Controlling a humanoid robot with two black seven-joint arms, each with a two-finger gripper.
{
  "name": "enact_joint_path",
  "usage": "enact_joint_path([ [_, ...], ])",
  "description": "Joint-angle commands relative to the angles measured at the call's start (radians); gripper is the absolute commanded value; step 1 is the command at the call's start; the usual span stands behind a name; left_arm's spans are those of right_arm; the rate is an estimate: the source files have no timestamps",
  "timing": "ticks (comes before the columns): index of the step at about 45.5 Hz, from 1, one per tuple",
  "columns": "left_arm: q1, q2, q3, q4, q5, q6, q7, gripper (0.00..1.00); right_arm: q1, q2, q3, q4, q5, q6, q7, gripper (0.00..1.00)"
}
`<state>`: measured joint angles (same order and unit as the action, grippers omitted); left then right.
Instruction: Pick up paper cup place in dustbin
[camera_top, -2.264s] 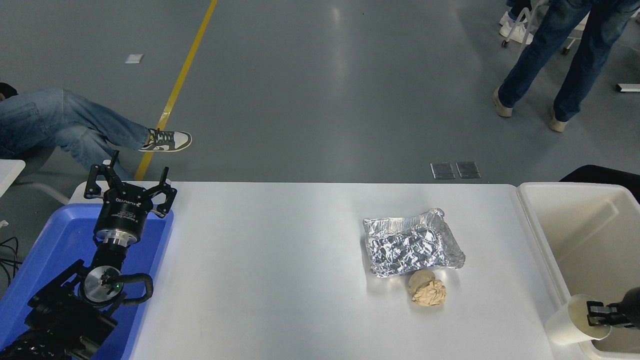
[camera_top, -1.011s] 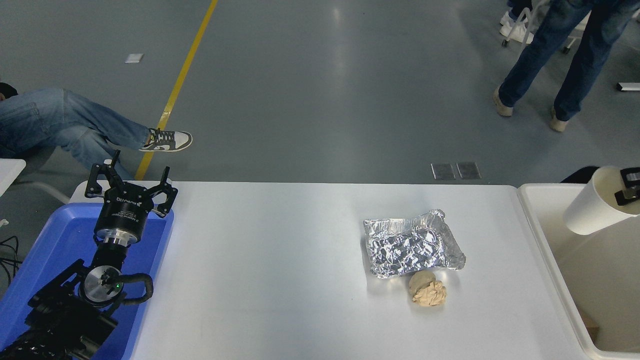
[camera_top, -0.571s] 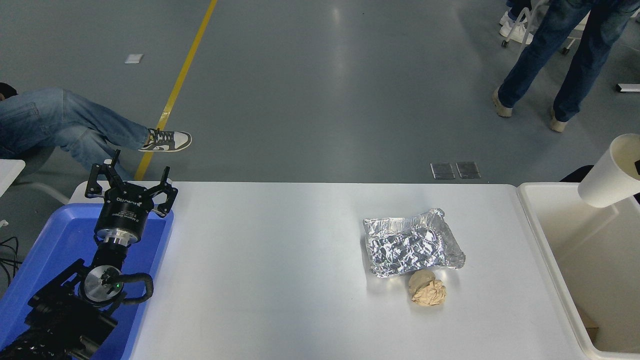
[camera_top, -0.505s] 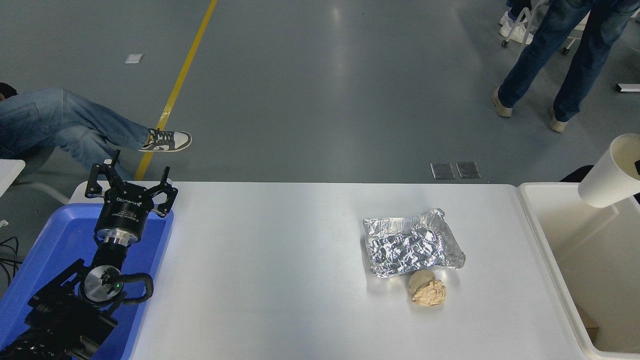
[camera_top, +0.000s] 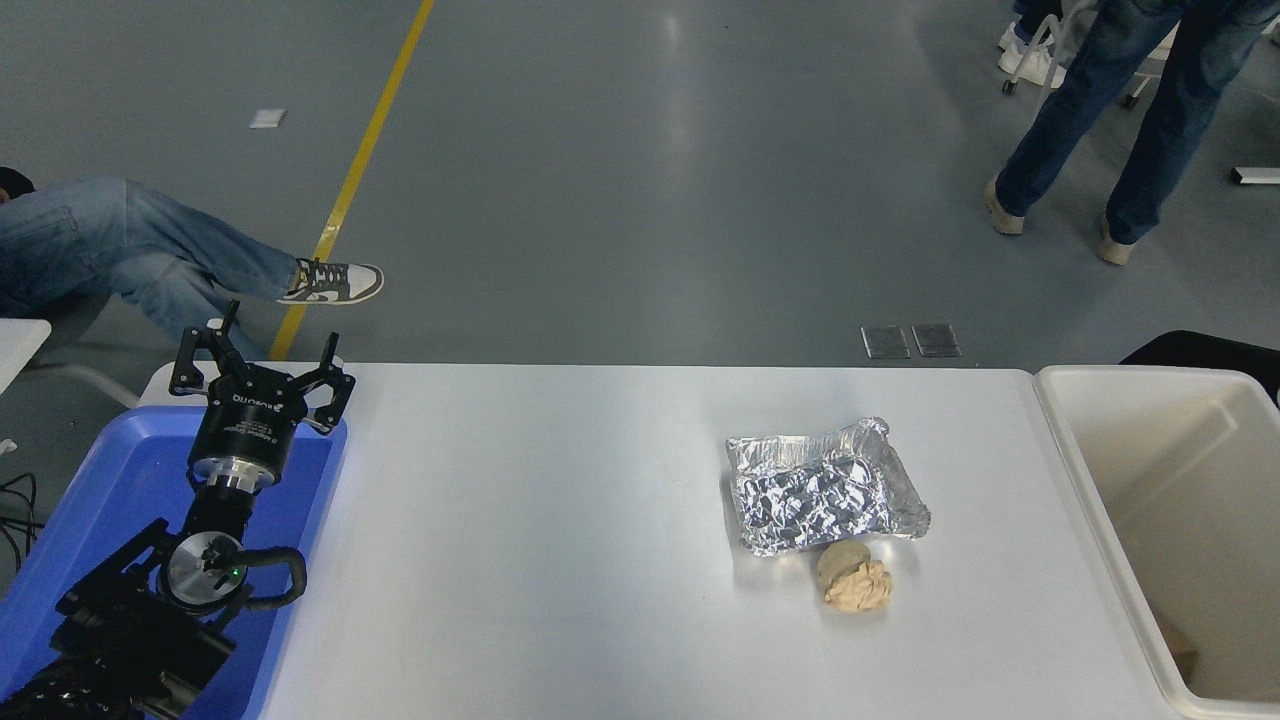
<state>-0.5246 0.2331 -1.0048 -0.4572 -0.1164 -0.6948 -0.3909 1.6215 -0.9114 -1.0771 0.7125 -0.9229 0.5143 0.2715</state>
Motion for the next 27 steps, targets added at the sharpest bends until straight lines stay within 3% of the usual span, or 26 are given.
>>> enact_joint_path([
  [1,0.0,0.0,0.0,0.0,0.0,0.0,0.0,1.0,-0.452,0.043,0.321,-0.229,0.006,-0.089,-0.005,0.0],
  [8,0.0,0.0,0.0,0.0,0.0,0.0,0.0,1.0,-0.667,0.149,0.563,-0.37,0.01,-0.089,-0.055,0.0],
  [16,-0.002,0.0,0.0,0.0,0.0,0.0,0.0,1.0,-0.818,0.236,0.808,-0.381,0.056,-0.128,-0.187,0.0],
  [22,-0.002,0.0,0.0,0.0,0.0,0.0,-0.002,1.0,-0.885,0.304,0.884,-0.386,0.116,-0.209,-0.259,0.0],
  [27,-0.002,0.0,0.0,-0.001,0.0,0.0,-0.002,1.0,-0.916,0.324,0.899,-0.386,0.176,-0.249,-0.276,0.0],
])
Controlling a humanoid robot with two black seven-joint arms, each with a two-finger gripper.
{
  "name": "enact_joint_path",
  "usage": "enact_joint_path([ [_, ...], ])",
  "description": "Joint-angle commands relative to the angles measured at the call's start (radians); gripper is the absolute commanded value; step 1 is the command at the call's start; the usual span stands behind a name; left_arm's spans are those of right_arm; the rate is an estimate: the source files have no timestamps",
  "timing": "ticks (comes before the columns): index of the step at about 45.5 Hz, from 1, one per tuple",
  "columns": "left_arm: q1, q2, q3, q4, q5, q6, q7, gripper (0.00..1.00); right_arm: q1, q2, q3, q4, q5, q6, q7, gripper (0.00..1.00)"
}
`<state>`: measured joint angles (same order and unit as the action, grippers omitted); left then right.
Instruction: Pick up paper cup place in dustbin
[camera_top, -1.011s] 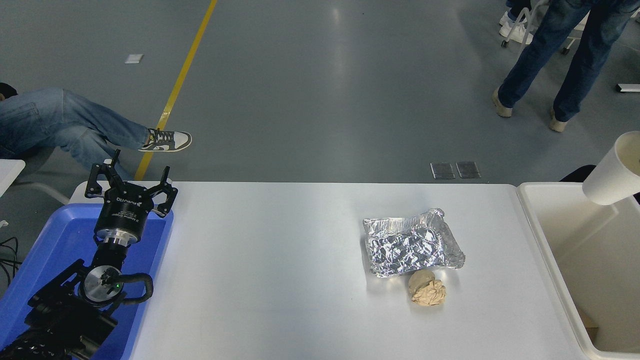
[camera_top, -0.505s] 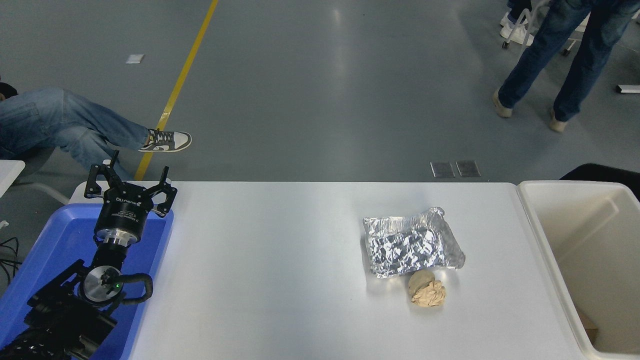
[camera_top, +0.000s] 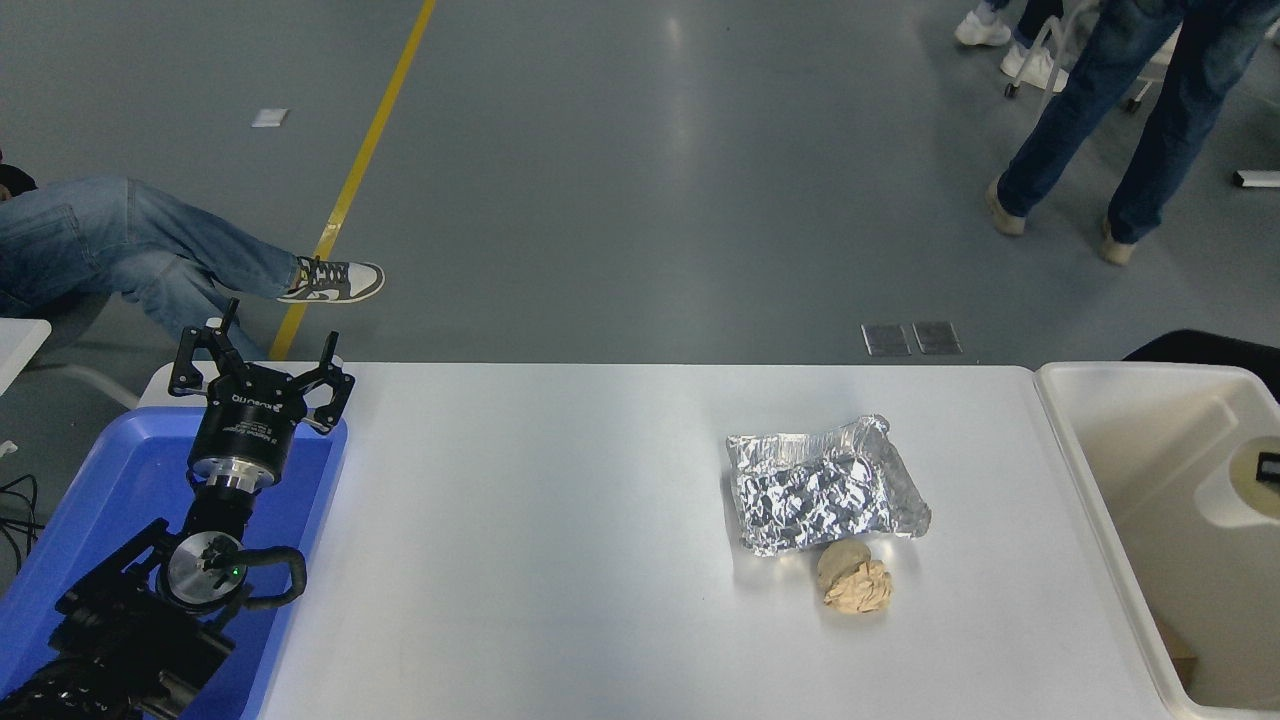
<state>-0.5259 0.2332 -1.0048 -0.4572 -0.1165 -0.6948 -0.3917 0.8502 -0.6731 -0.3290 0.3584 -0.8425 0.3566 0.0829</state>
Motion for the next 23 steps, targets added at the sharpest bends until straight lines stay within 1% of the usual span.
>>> enact_joint_path([
  [1,0.0,0.0,0.0,0.0,0.0,0.0,-0.001,1.0,-0.146,0.086,0.151,-0.03,0.102,-0.097,-0.088,0.01],
  [2,0.0,0.0,0.0,0.0,0.0,0.0,-0.001,1.0,-0.148,0.087,0.153,-0.032,0.106,-0.103,-0.088,0.04],
  [3,0.0,0.0,0.0,0.0,0.0,0.0,-0.001,1.0,-0.148,0.087,0.153,-0.032,0.109,-0.11,-0.088,0.13],
  [4,0.0,0.0,0.0,0.0,0.0,0.0,-0.001,1.0,-0.148,0.087,0.153,-0.03,0.111,-0.113,-0.088,0.28],
  [5,0.0,0.0,0.0,0.0,0.0,0.0,-0.001,1.0,-0.149,0.087,0.153,-0.032,0.111,-0.116,-0.088,0.57],
  [6,0.0,0.0,0.0,0.0,0.0,0.0,-0.001,1.0,-0.148,0.086,0.154,-0.03,0.112,-0.117,-0.088,0.87],
  [7,0.0,0.0,0.0,0.0,0.0,0.0,-0.001,1.0,-0.148,0.086,0.154,-0.03,0.114,-0.119,-0.088,1.0],
  [17,0.0,0.0,0.0,0.0,0.0,-0.002,0.0,1.0,-0.137,0.055,0.151,-0.015,0.12,-0.113,-0.088,1.0],
  [23,0.0,0.0,0.0,-0.001,0.0,-0.002,0.002,1.0,-0.091,0.011,0.133,0.089,0.12,-0.104,-0.084,1.0],
])
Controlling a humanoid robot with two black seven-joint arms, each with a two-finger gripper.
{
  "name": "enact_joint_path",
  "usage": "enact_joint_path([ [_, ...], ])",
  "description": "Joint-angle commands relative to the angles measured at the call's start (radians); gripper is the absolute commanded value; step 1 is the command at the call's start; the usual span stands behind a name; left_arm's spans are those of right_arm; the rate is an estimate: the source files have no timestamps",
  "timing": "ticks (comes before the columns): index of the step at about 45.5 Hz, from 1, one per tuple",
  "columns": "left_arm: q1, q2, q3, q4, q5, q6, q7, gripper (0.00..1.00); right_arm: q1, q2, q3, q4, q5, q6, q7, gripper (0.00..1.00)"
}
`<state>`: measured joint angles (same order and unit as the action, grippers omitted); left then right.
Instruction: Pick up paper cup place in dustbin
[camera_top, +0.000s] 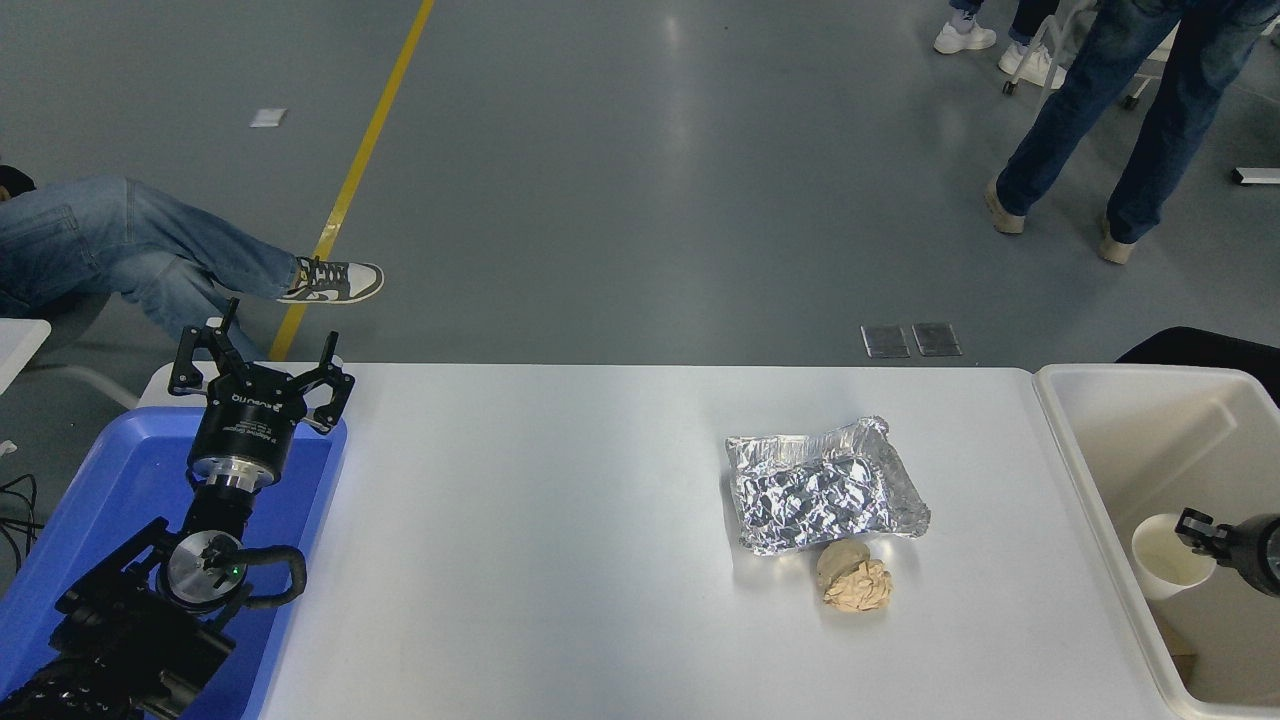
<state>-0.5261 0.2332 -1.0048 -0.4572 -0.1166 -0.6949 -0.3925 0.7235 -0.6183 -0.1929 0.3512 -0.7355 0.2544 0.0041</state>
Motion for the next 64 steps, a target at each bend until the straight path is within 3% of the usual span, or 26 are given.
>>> enact_joint_path([
  [1,0.0,0.0,0.0,0.0,0.0,-0.002,0.003,1.0,0.057,-0.067,-0.011,0.124,0.01,0.003,-0.006,1.0],
  [10,0.0,0.0,0.0,-0.002,0.002,-0.002,0.003,1.0,0.391,-0.276,-0.239,0.517,0.001,0.071,-0.001,1.0],
  [16,0.0,0.0,0.0,-0.001,0.002,-0.002,0.004,1.0,0.741,-0.291,-0.551,0.724,0.01,0.072,0.002,1.0],
  [21,0.0,0.0,0.0,-0.001,0.002,-0.002,0.004,1.0,0.983,-0.215,-0.788,0.836,0.028,0.075,0.004,1.0],
  [27,0.0,0.0,0.0,0.0,0.002,-0.002,0.004,1.0,1.149,-0.083,-0.919,0.877,0.174,0.155,0.004,1.0],
  [36,0.0,0.0,0.0,0.0,0.002,-0.002,0.004,1.0,1.336,0.063,-0.915,0.884,0.447,0.514,0.004,1.0],
  [42,0.0,0.0,0.0,0.0,0.002,-0.002,0.003,1.0,1.448,0.144,-0.878,0.913,0.553,0.531,0.004,1.0],
  [49,0.002,0.0,0.0,0.0,0.0,0.0,0.001,1.0,1.508,0.19,-0.867,0.959,0.567,0.531,-0.003,1.0],
  [64,0.003,0.0,0.0,0.0,-0.002,0.003,0.0,1.0,1.623,0.155,-0.907,1.18,0.559,0.531,-0.009,1.0],
])
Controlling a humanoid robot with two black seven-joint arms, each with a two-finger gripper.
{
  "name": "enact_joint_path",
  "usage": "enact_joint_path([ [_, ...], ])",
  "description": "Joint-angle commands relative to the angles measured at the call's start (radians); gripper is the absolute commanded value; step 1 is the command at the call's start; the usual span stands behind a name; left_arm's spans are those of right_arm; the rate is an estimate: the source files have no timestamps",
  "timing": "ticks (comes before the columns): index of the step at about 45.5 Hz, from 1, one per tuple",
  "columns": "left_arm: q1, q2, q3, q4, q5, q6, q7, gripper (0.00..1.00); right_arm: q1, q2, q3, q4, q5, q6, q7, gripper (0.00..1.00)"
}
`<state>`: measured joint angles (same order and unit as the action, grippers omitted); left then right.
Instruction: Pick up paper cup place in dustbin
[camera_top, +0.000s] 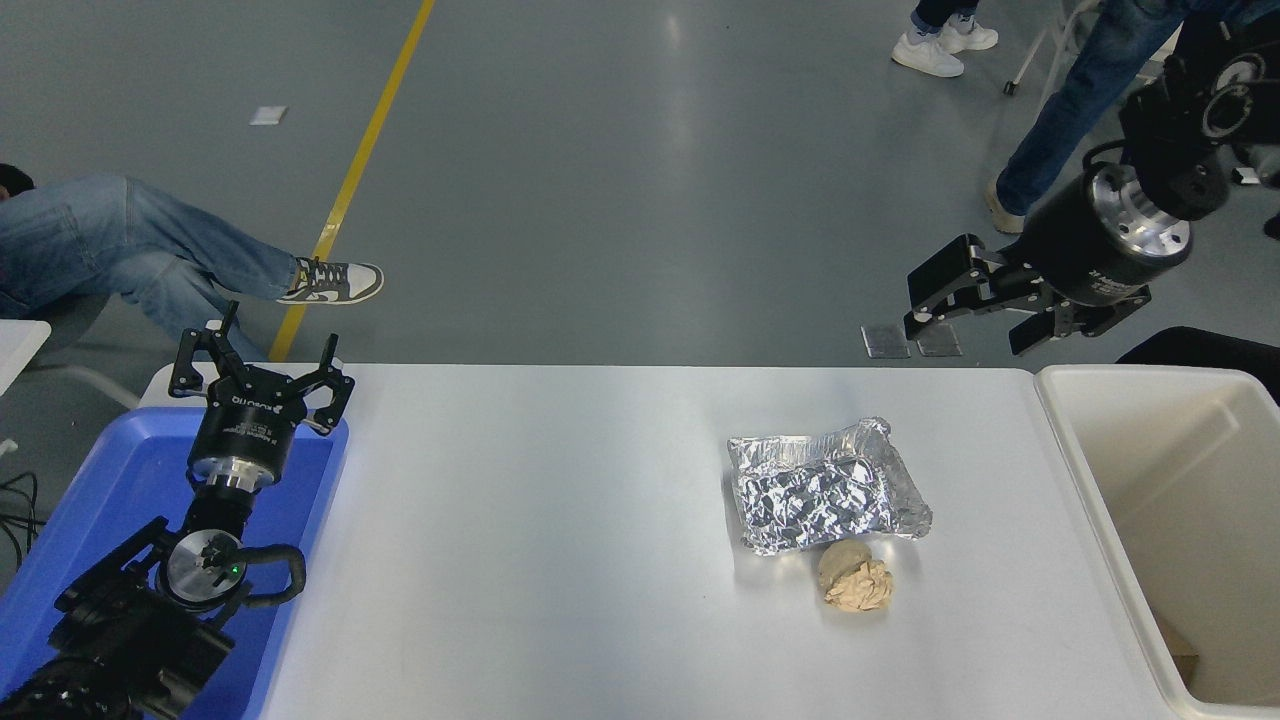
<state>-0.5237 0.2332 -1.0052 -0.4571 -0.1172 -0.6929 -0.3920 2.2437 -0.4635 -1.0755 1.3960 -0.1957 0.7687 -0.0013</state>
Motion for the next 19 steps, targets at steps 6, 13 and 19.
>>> enact_joint_path([
  [6,0.001,0.0,-0.001,0.0,-0.001,0.003,-0.001,1.0,0.106,0.005,-0.021,0.139,0.019,0.017,-0.003,1.0],
  [13,0.001,0.0,0.0,0.0,-0.001,0.003,-0.001,1.0,0.106,0.005,-0.014,0.139,0.024,0.017,-0.003,1.0],
  [19,0.001,0.0,-0.001,0.0,-0.001,0.003,-0.001,1.0,0.106,0.005,-0.009,0.139,0.024,0.017,-0.003,1.0],
])
